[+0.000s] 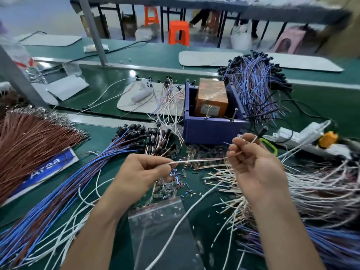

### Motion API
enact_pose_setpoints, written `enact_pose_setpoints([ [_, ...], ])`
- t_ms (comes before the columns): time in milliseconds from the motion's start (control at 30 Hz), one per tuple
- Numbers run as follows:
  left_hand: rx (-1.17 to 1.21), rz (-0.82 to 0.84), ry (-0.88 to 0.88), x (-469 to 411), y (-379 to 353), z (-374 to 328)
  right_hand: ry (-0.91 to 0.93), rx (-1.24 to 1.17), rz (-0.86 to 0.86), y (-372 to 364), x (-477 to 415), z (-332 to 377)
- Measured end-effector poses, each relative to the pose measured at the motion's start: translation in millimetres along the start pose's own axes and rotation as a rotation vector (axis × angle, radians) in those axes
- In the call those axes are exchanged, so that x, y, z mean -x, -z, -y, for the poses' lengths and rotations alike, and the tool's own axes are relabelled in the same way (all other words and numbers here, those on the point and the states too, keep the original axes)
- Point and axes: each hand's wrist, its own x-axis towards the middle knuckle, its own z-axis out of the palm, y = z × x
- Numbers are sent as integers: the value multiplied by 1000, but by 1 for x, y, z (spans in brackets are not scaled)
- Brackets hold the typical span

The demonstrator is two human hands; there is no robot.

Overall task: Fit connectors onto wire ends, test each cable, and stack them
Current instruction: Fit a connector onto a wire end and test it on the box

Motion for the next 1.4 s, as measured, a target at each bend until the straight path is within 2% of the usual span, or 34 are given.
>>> enact_pose_setpoints([
  [233, 17, -95, -44, -6, -22, 1, -28, -138, 116, 21, -2, 9],
  [367, -20, -50, -58, -8, -34, 0, -29, -178, 95, 26, -6, 7],
  [500, -73, -87, -70, -7, -38, -2, -69, -206, 60, 33, -8, 5],
  [767, -378, -148, -167, -4, -31, 2, -44, -268, 3, 45, -13, 10],
  [867, -412, -142, -129, -4, -24, 6, 5, -275, -33, 53, -16, 17],
  [1000, -313, -79, -53, -8, -15, 3, 59, -292, -61, 60, -18, 23],
  [1400, -36, -155, 113, -15, 35, 7, 121, -339, -155, 85, -23, 46],
])
